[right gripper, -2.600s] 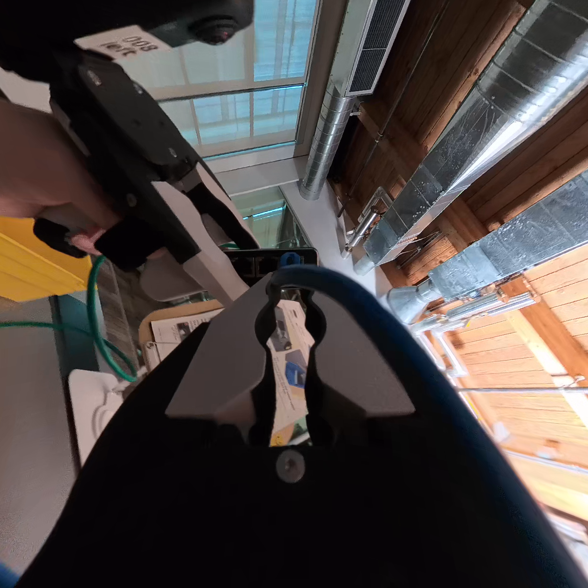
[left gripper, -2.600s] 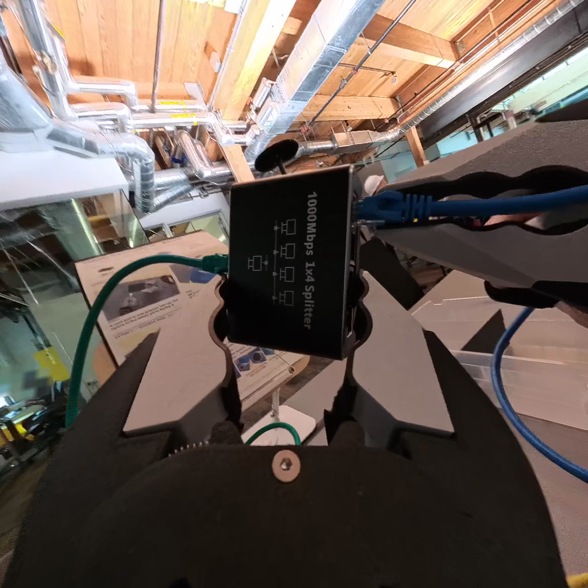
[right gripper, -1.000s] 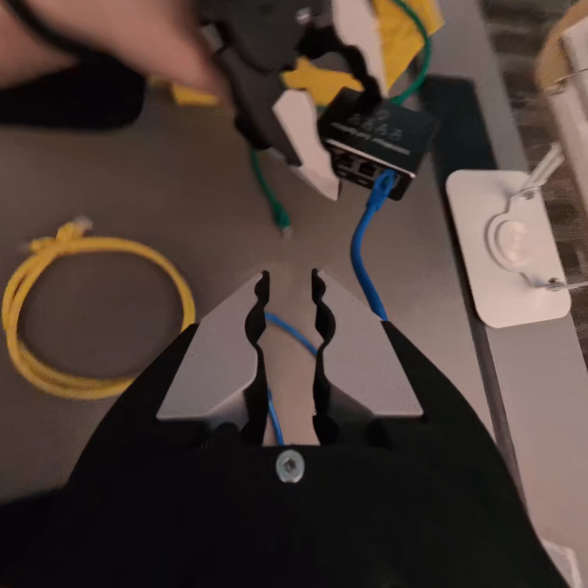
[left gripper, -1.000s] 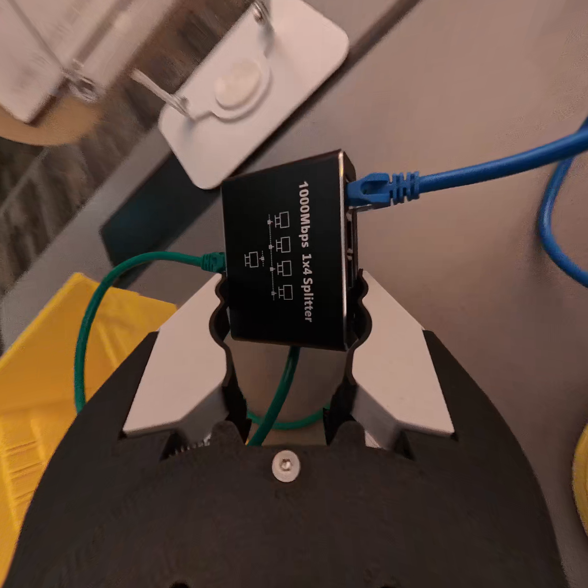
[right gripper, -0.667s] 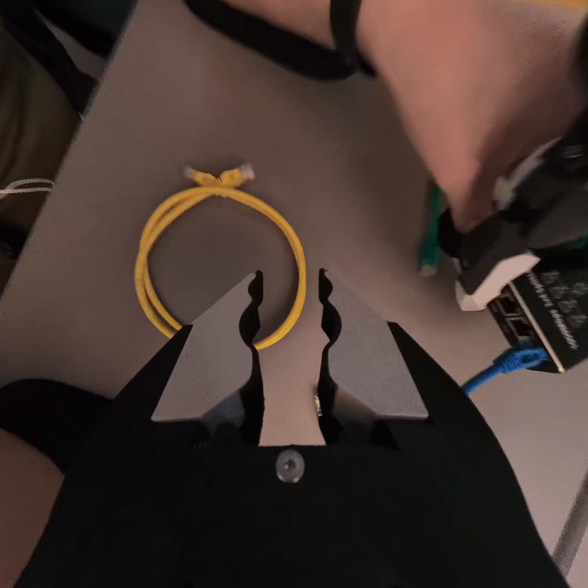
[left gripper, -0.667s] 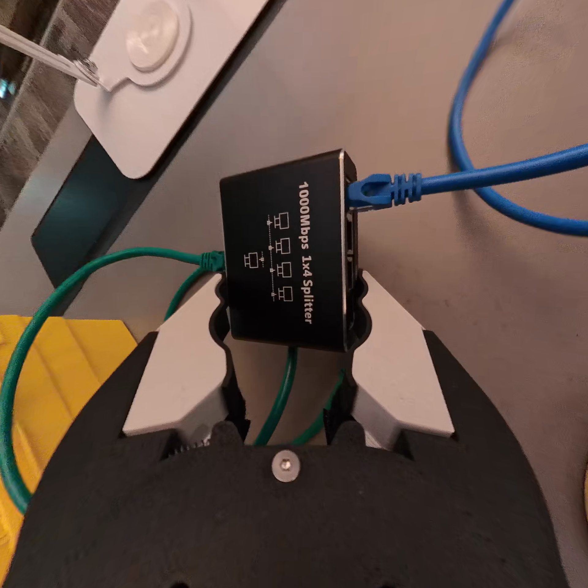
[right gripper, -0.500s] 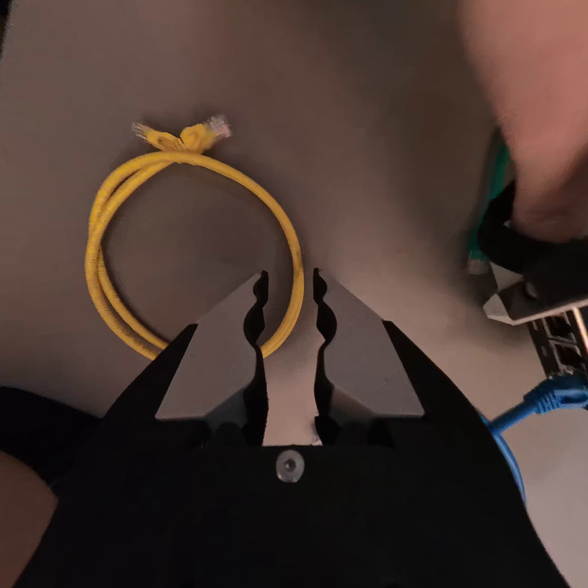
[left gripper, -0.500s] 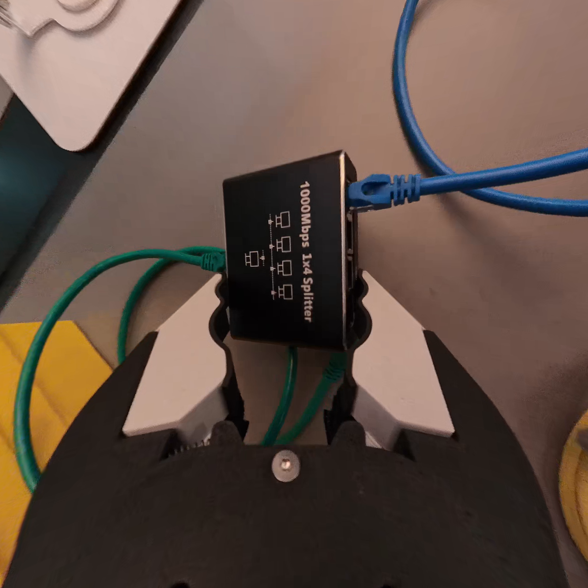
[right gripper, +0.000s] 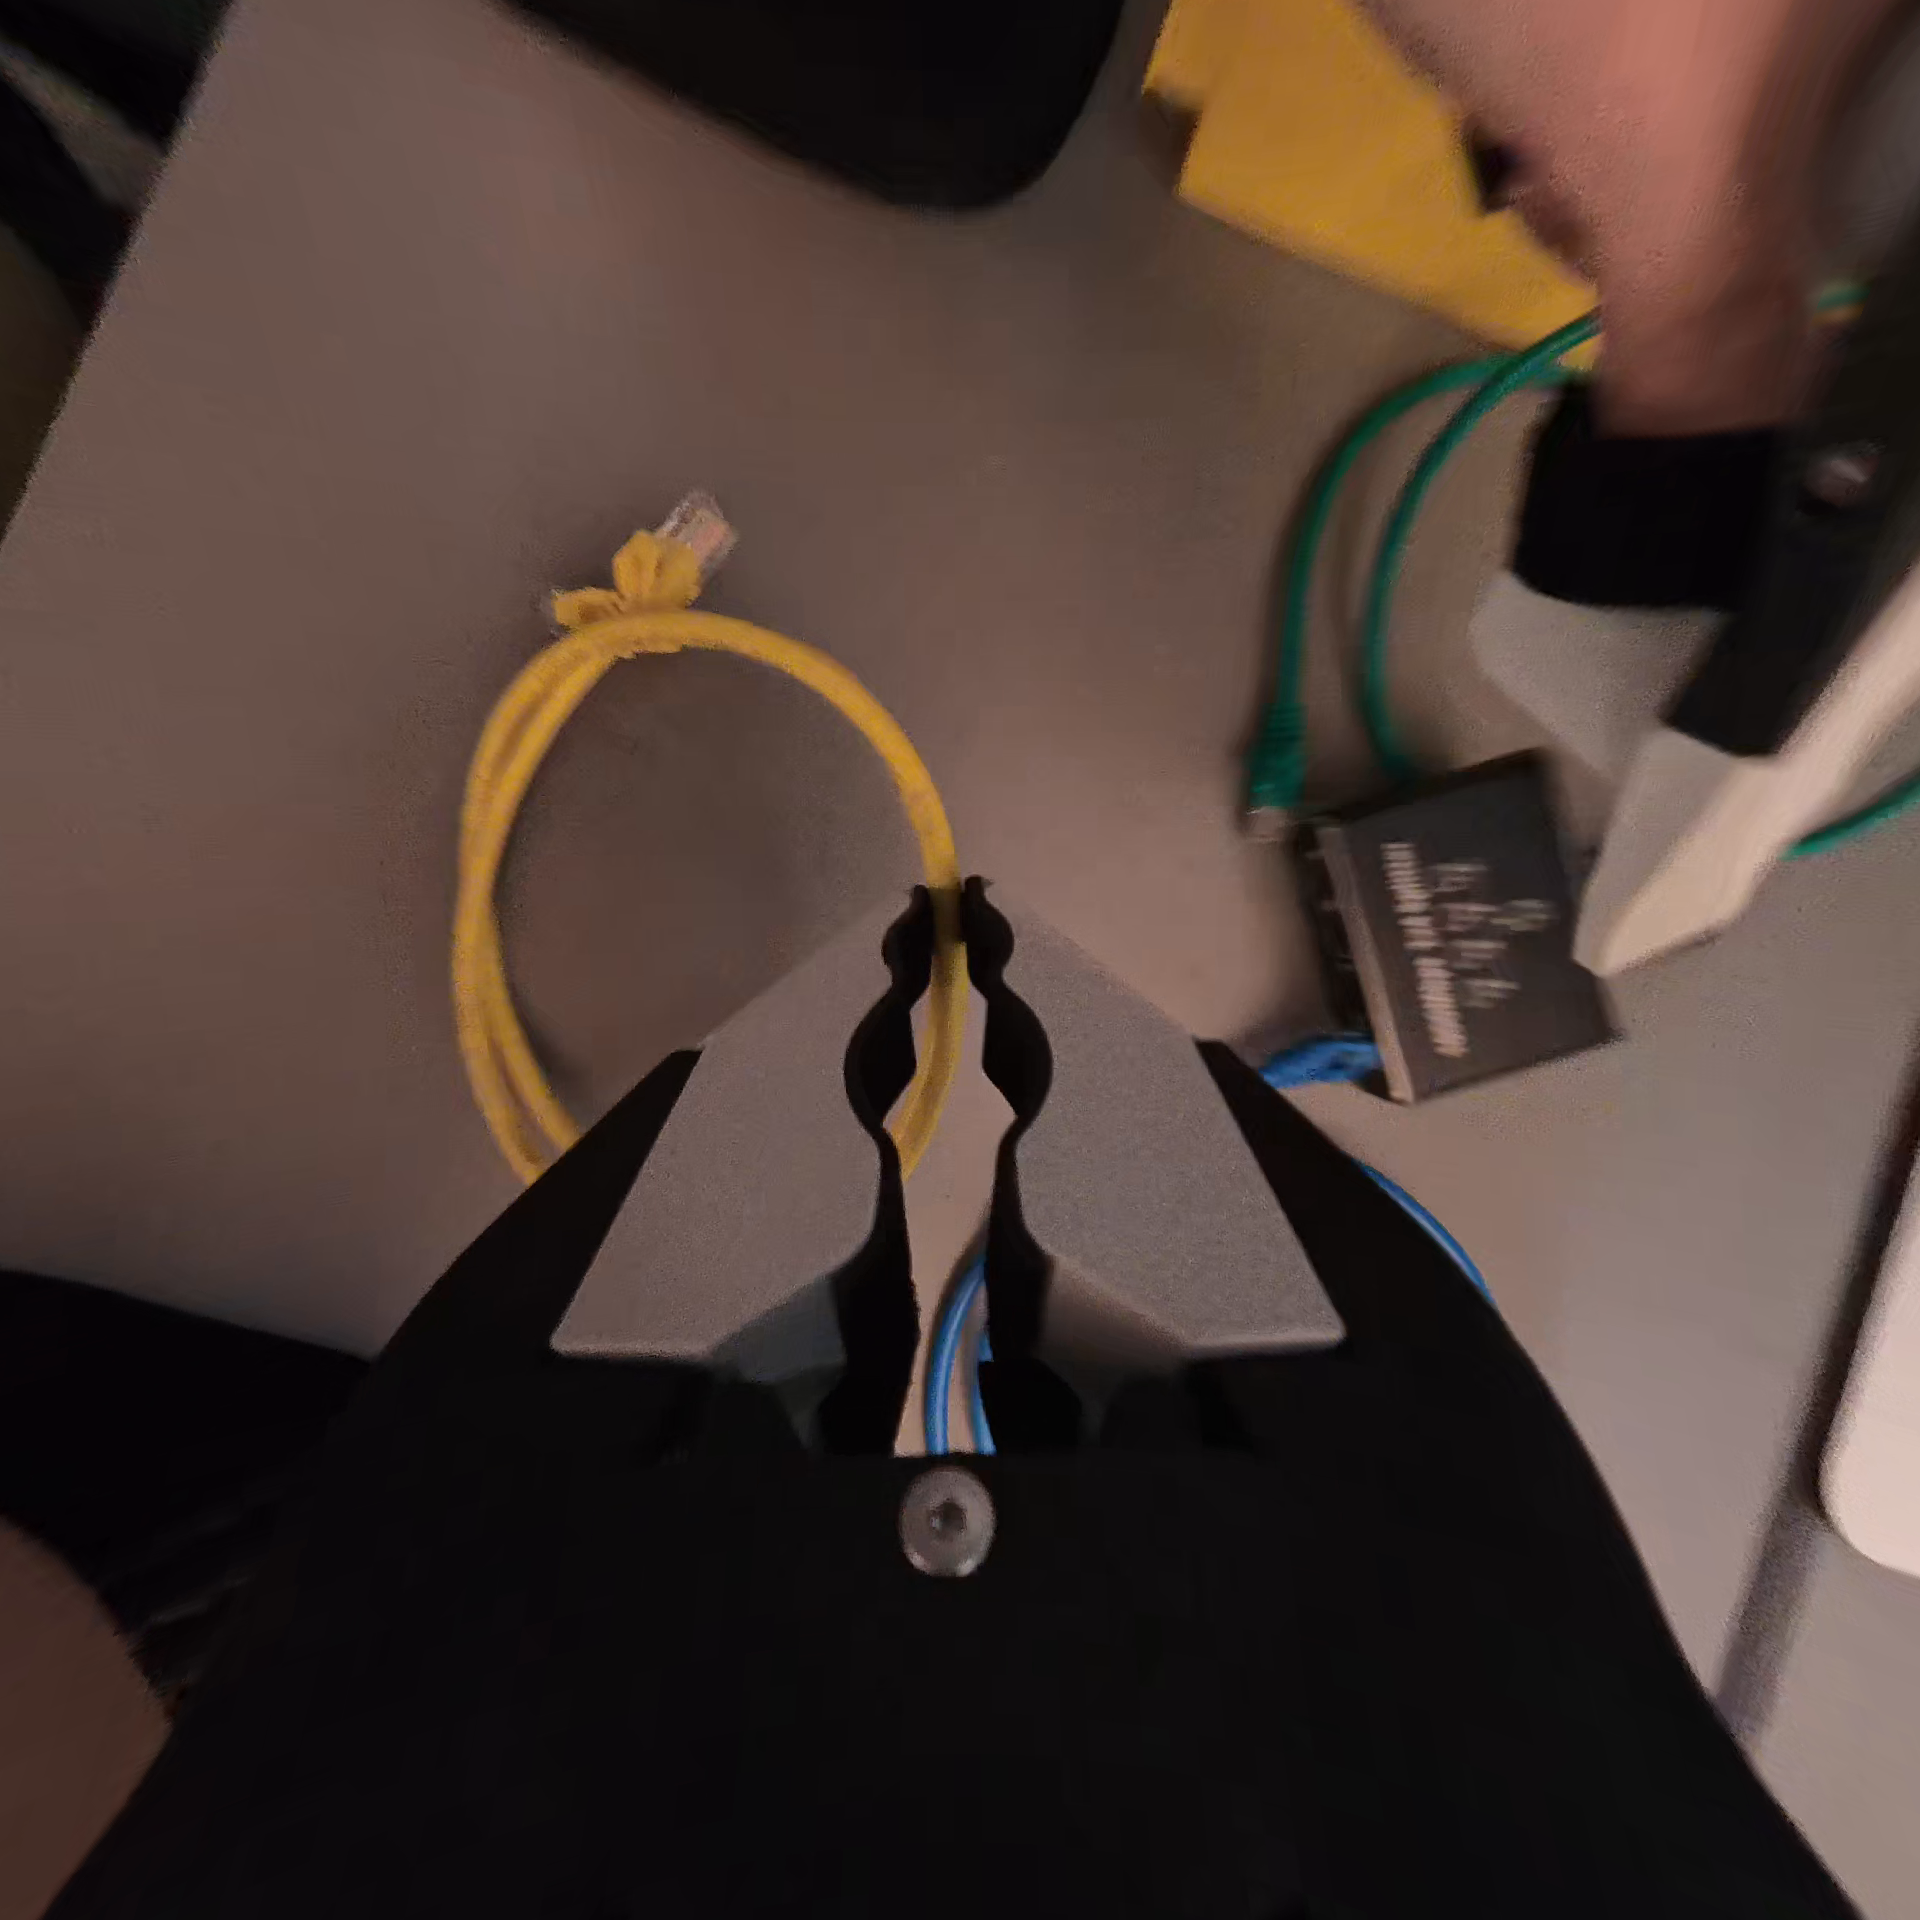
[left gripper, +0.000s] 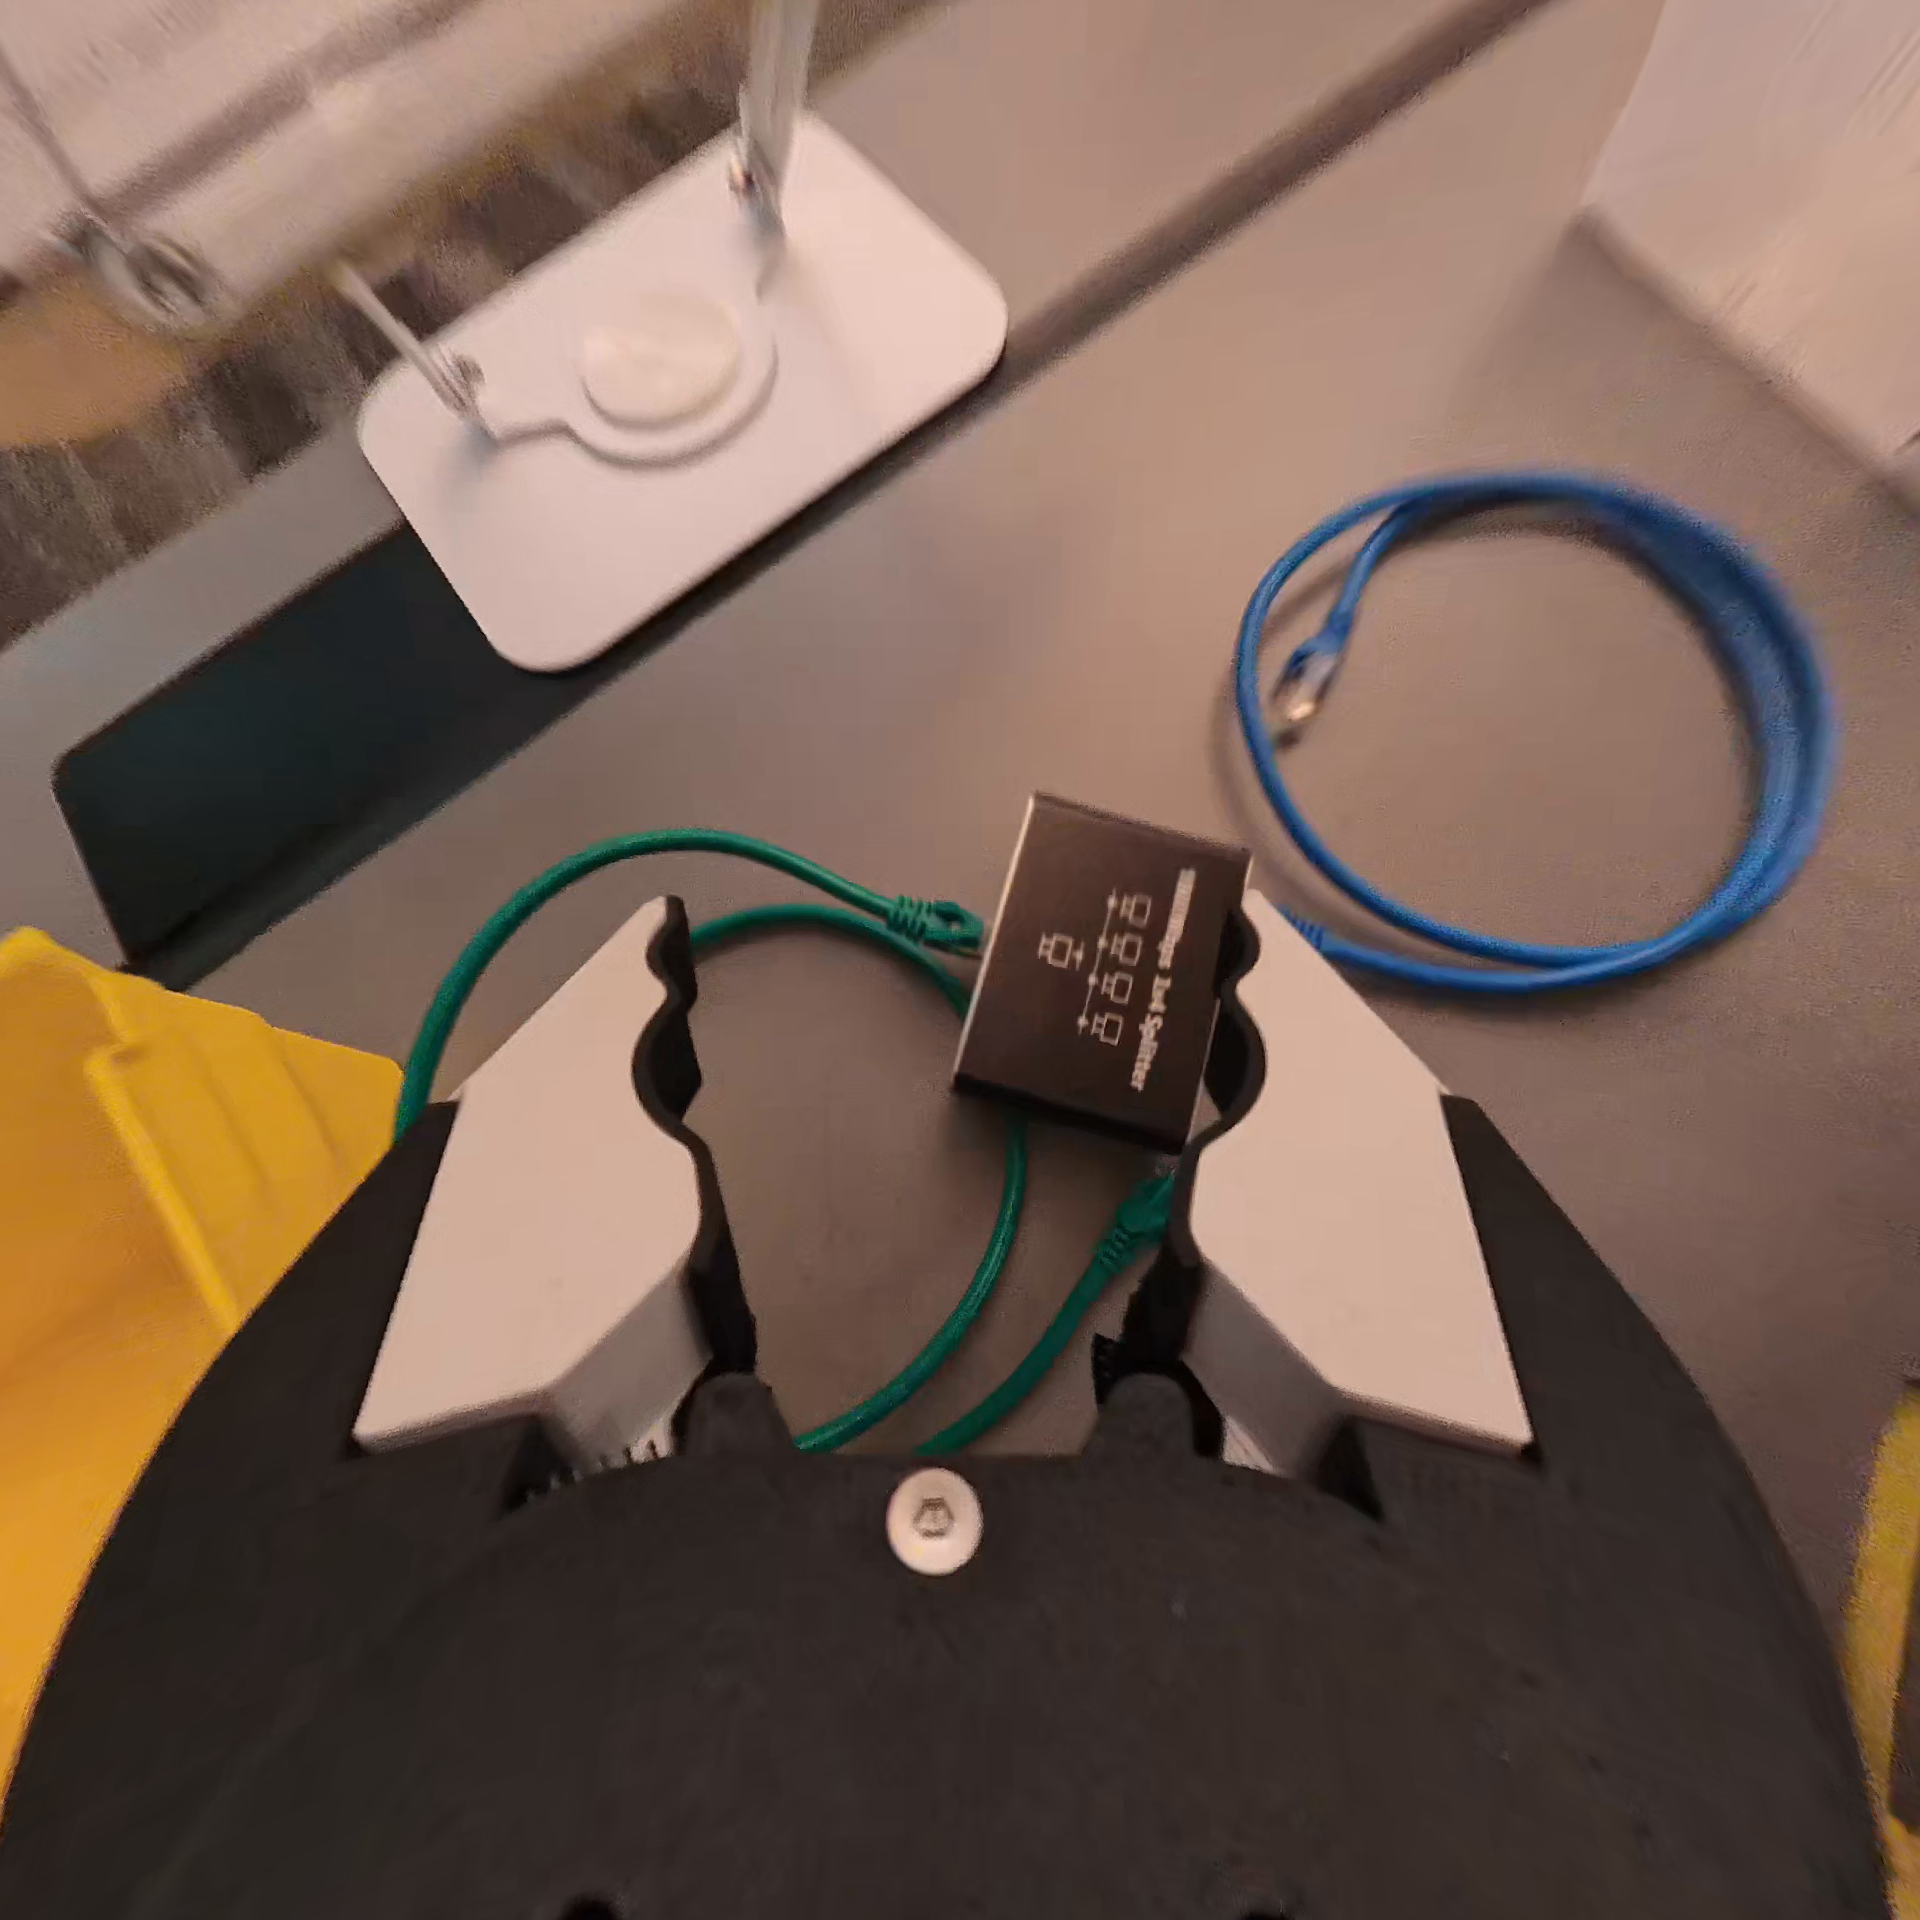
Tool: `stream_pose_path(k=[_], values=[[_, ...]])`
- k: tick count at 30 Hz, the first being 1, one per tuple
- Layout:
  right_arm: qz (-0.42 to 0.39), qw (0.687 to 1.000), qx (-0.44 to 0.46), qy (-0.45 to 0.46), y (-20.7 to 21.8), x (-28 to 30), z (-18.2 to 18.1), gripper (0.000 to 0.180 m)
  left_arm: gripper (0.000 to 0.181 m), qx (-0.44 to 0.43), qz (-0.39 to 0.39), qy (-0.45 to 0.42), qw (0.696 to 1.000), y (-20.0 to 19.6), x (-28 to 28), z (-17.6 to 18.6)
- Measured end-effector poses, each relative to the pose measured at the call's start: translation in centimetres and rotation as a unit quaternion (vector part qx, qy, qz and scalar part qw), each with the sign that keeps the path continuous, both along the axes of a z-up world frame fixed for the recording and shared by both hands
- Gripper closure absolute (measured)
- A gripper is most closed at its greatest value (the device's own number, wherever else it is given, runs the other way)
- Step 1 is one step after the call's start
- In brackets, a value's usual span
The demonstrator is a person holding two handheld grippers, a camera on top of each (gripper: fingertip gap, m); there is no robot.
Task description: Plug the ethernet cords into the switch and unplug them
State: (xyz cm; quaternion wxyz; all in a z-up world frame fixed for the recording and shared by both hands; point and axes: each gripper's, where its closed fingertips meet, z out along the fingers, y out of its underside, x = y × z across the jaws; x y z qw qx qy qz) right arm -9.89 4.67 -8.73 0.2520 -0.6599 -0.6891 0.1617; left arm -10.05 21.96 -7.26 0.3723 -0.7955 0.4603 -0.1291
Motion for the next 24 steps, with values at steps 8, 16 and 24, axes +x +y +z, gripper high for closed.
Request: stream_pose_path(k=[8,16,24], values=[[-0.107,0.963,0.149,0.196,2.2,3.4,12.4,0.174,0.098,-0.016,-0.126,-0.267,0.955,-5.3,-0.2,13.2],[-0.127,0.91,0.262,0.294,1.6,6.5,18.8,0.174,0.104,-0.078,-0.357,-0.441,0.82,-13.8,-0.8,19.8],[-0.124,0.889,0.309,0.316,0.5,7.7,21.0,0.174,0.11,-0.159,-0.471,-0.336,0.8,-19.7,1.0,15.5]])
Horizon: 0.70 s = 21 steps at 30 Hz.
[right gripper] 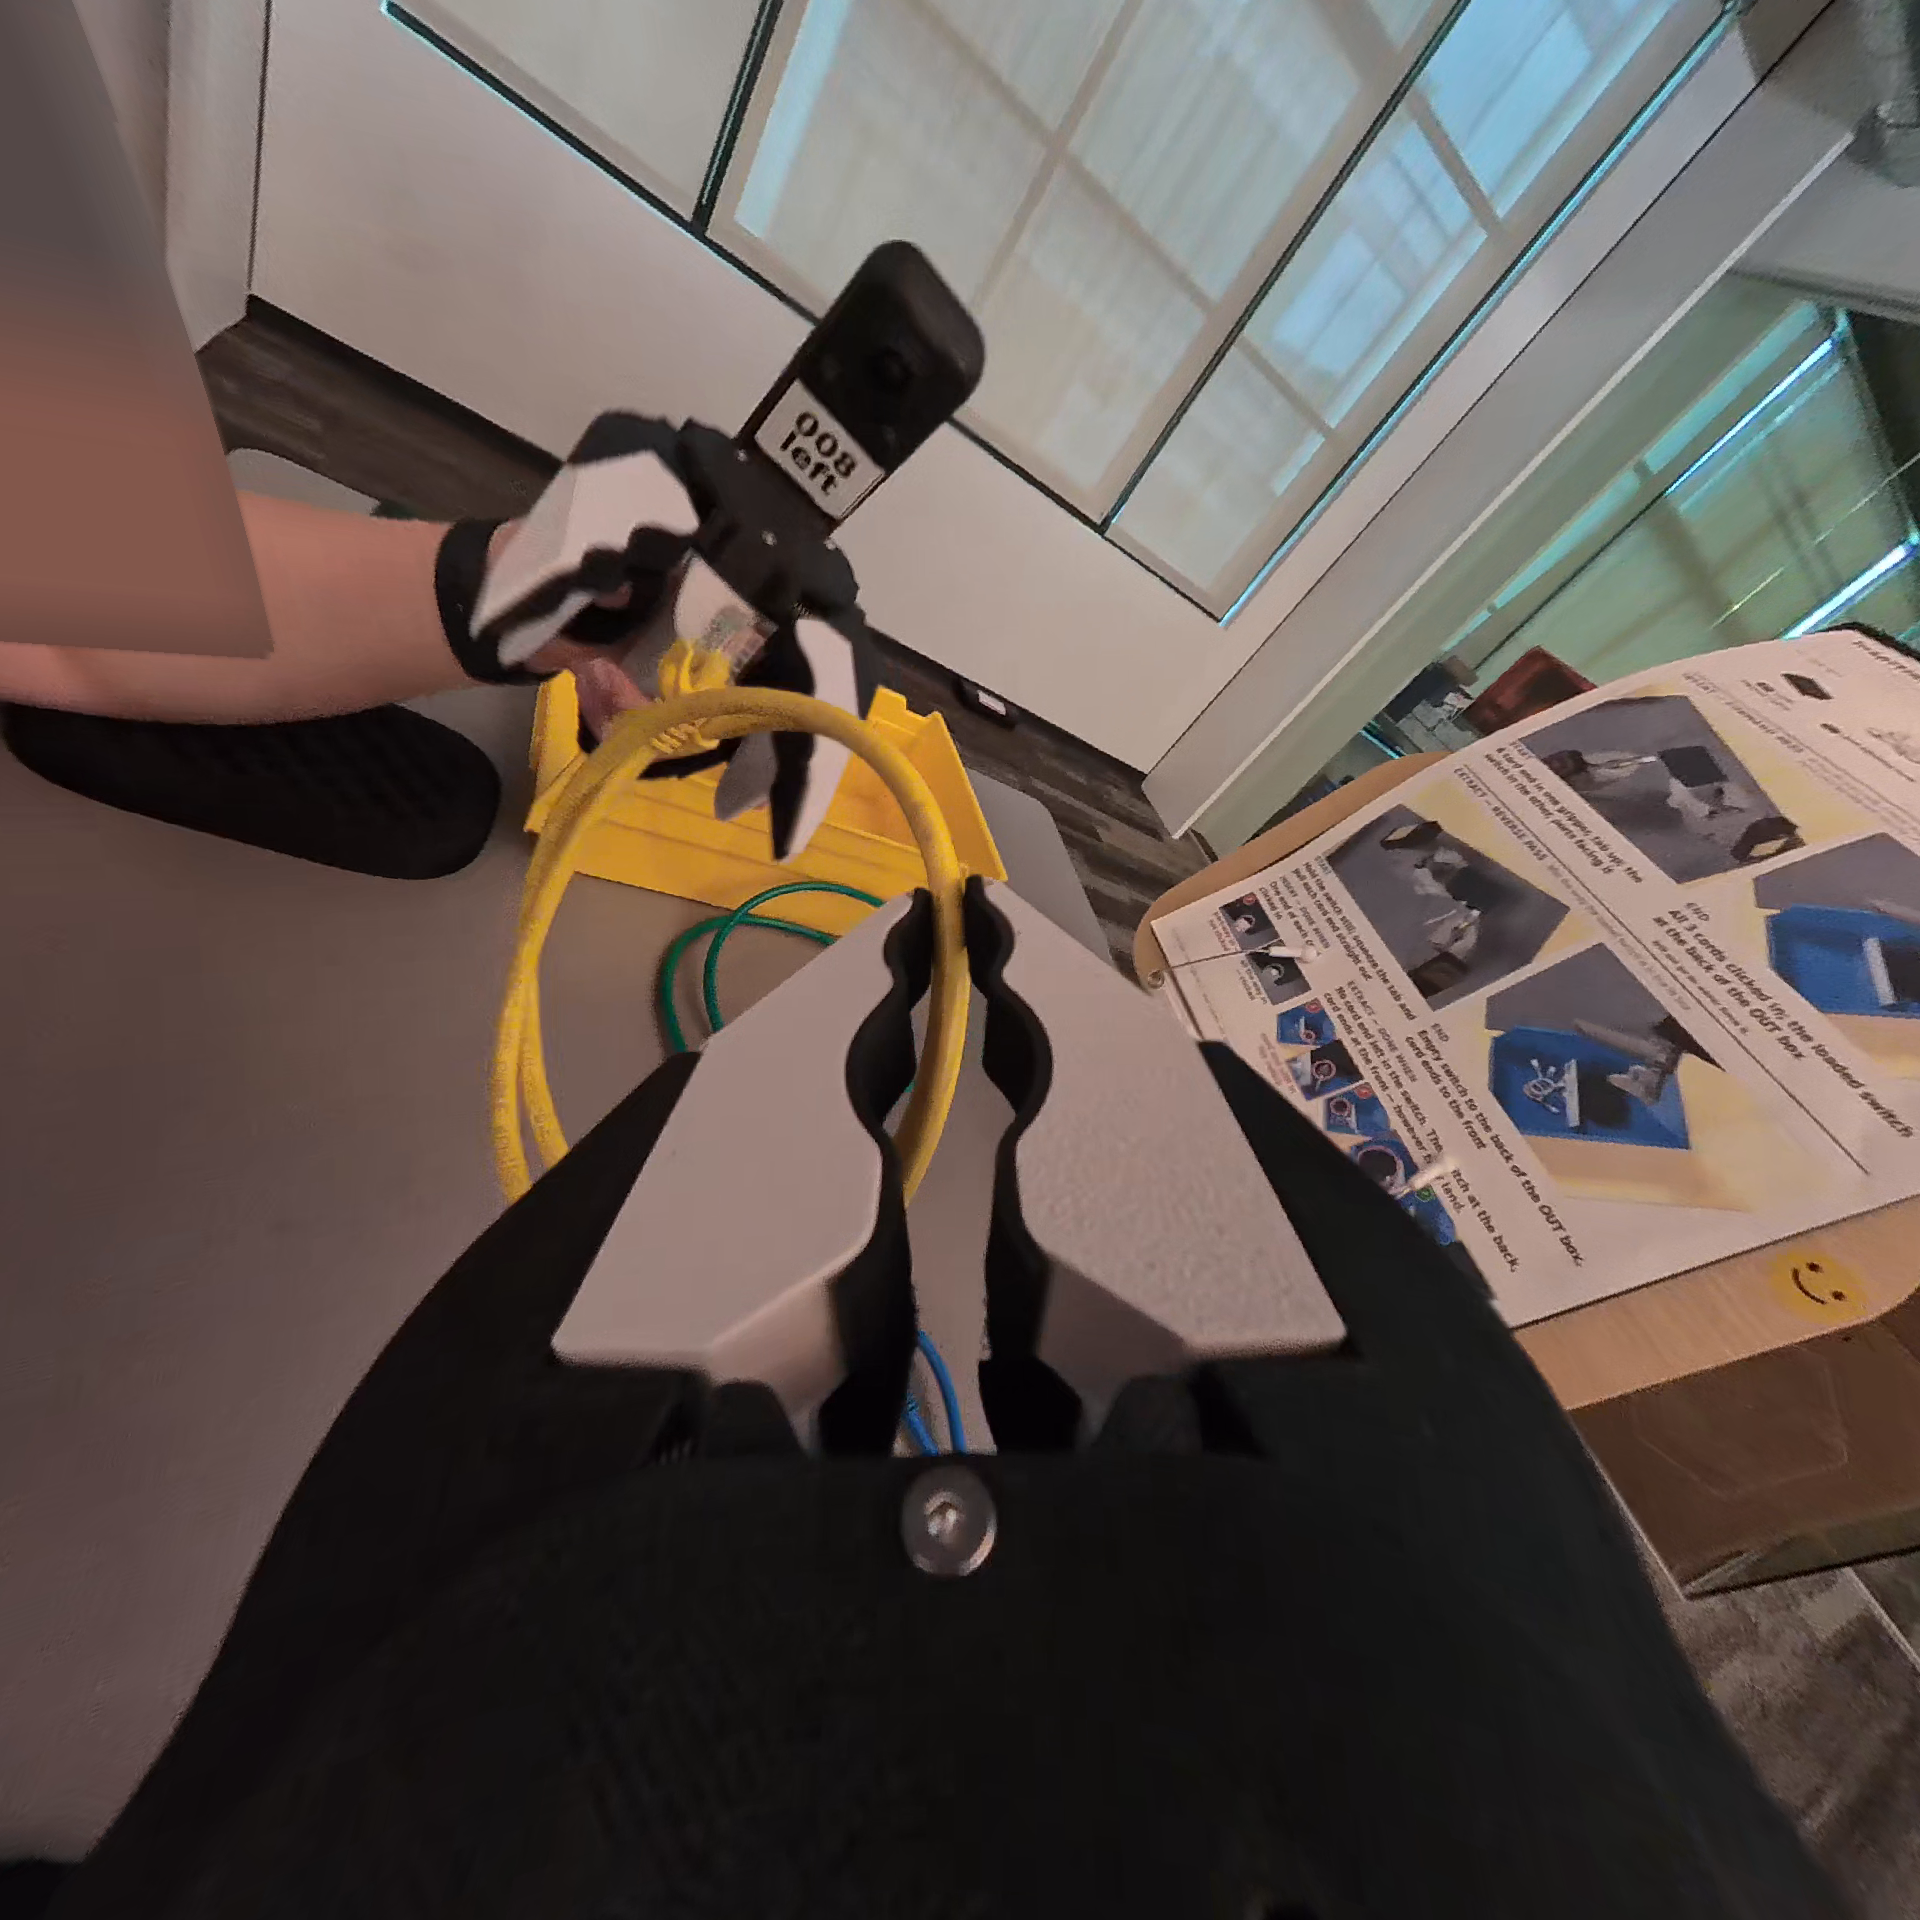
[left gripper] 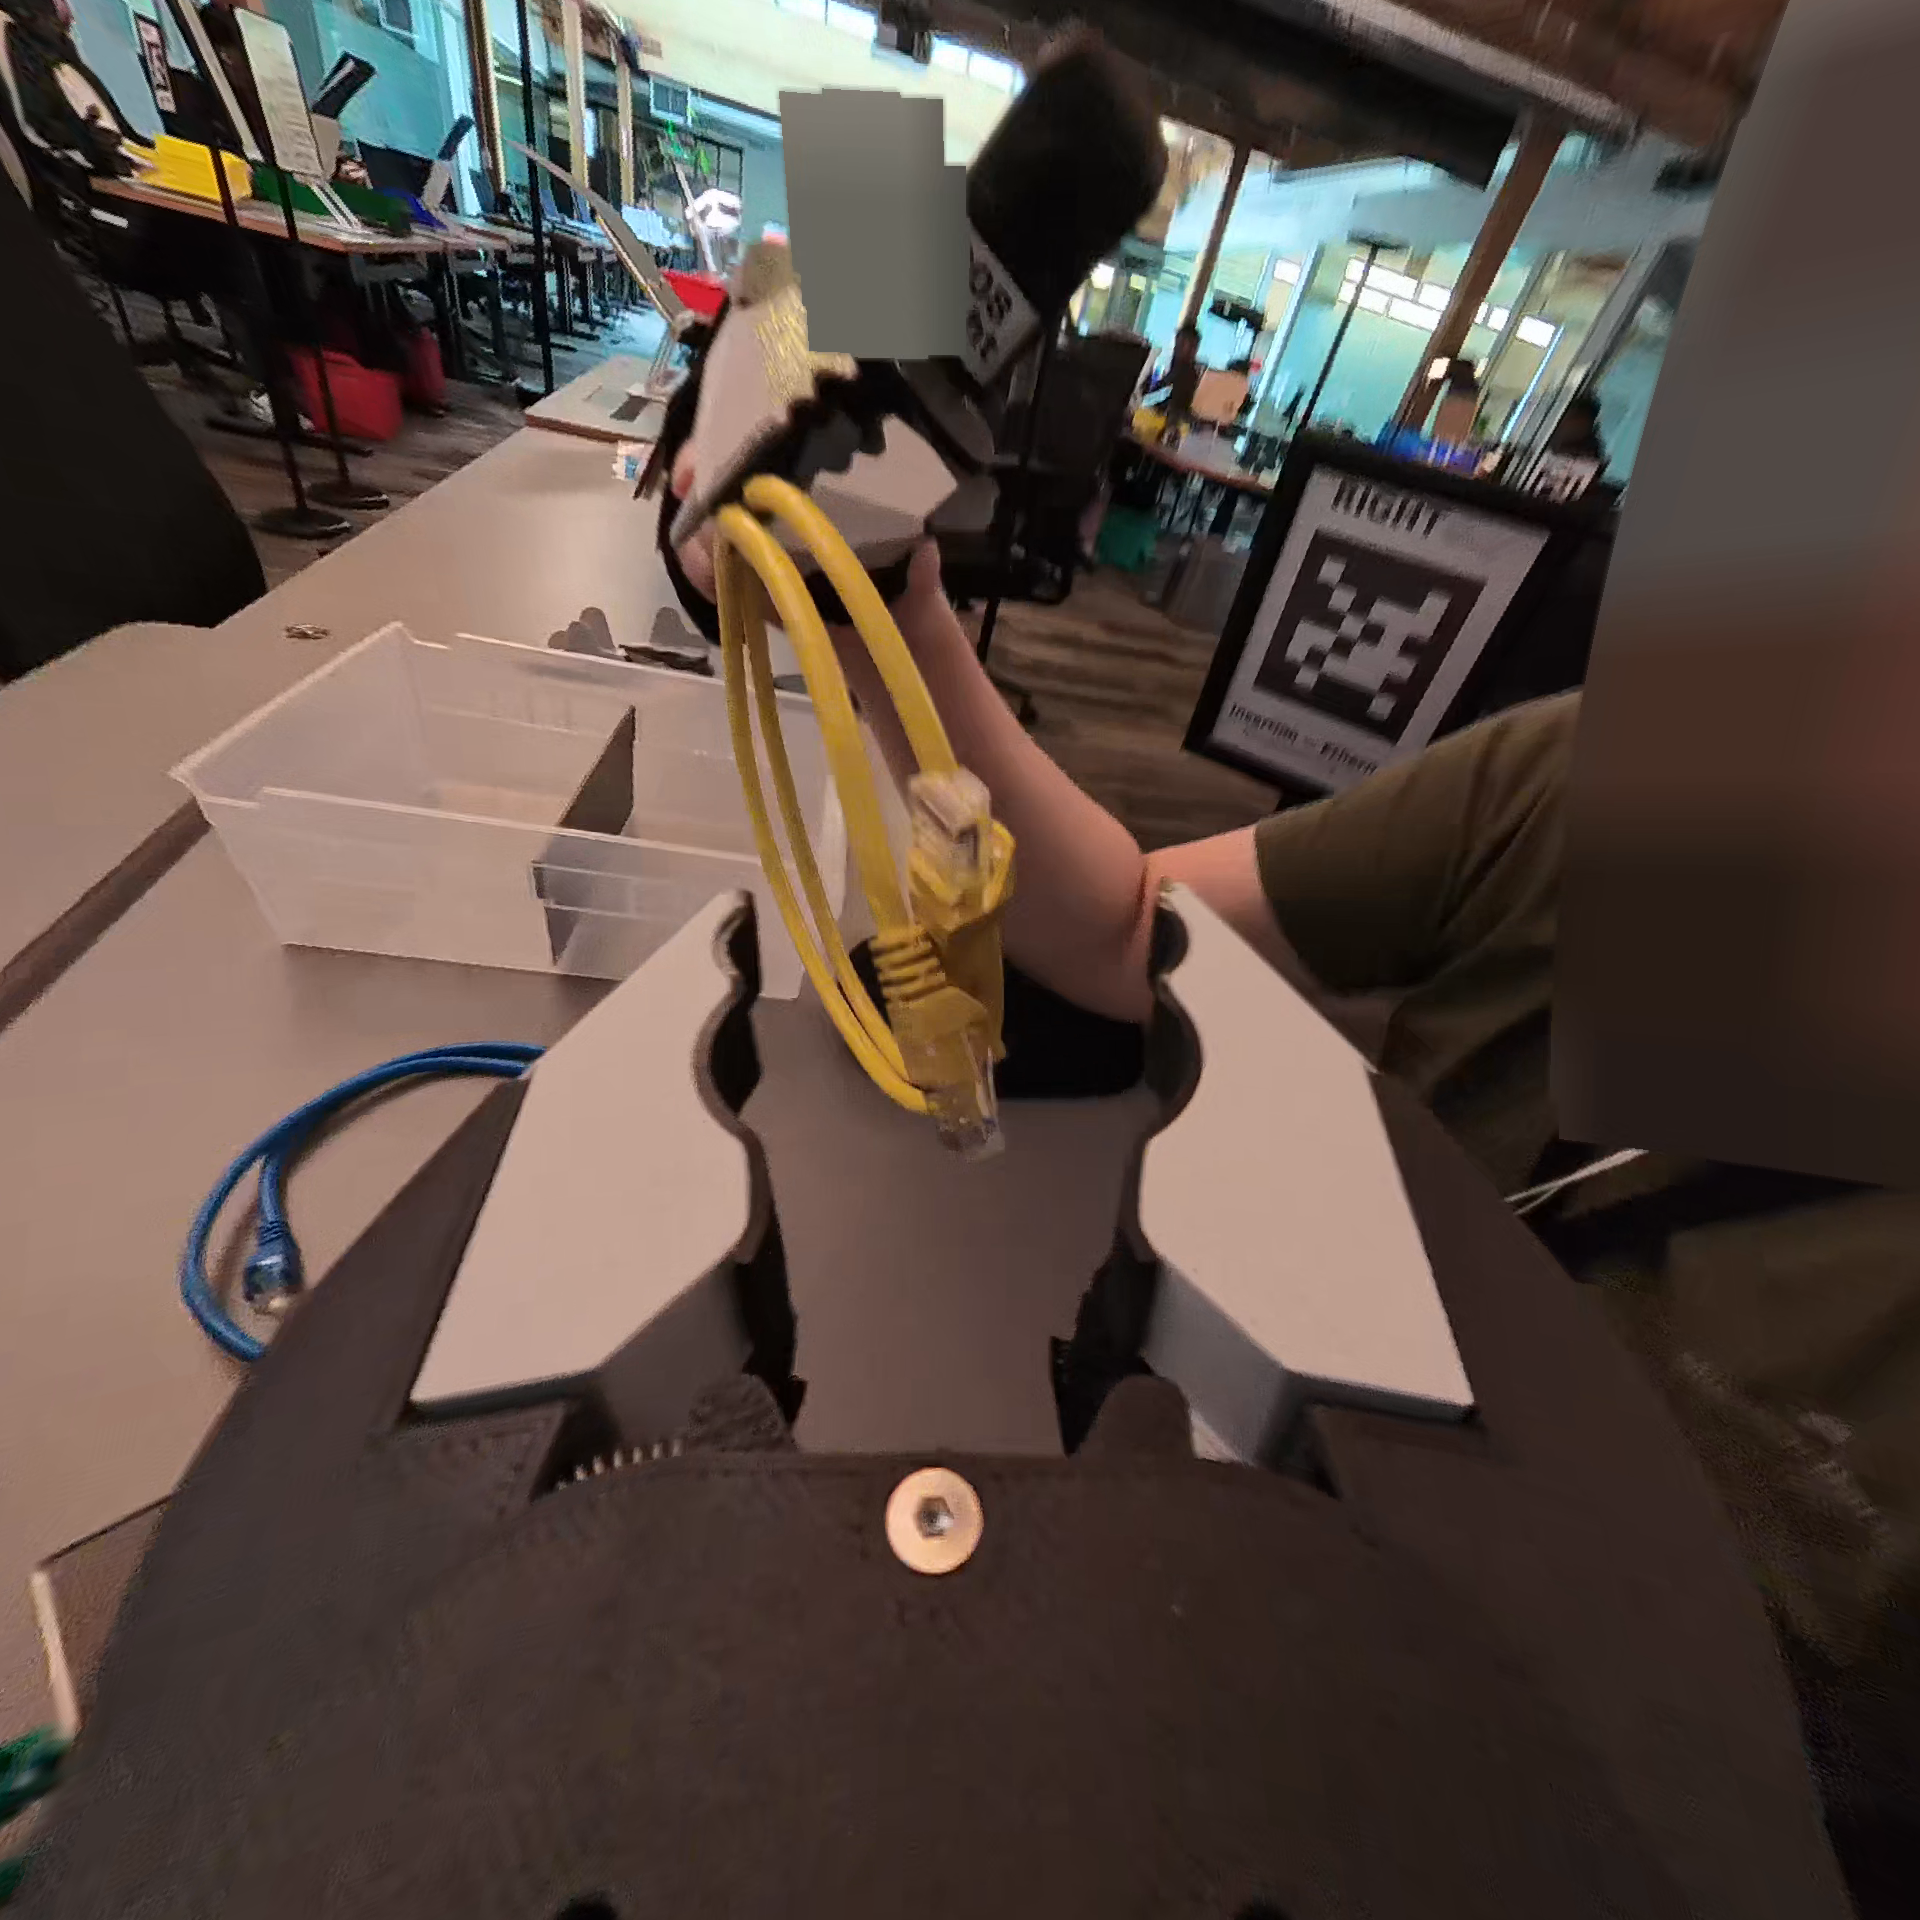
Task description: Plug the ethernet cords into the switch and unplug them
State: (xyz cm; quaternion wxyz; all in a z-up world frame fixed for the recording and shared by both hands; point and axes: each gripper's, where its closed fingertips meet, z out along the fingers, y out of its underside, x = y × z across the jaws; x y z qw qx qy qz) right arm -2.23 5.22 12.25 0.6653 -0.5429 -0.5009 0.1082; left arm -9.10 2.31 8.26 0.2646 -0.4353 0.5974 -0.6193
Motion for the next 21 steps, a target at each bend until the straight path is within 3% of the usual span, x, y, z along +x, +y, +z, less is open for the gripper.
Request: stream_pose_path(k=[5,21], values=[[0.005,1.0,-0.004,0.011,-0.4,0.9,0.3,0.174,0.165,0.12,0.011,0.025,0.992,-0.5,0.2,-2.2],[-0.017,0.997,-0.057,-0.057,0.8,1.0,-3.1,0.174,0.166,0.112,0.076,0.002,0.991,1.8,-1.2,0.2]])
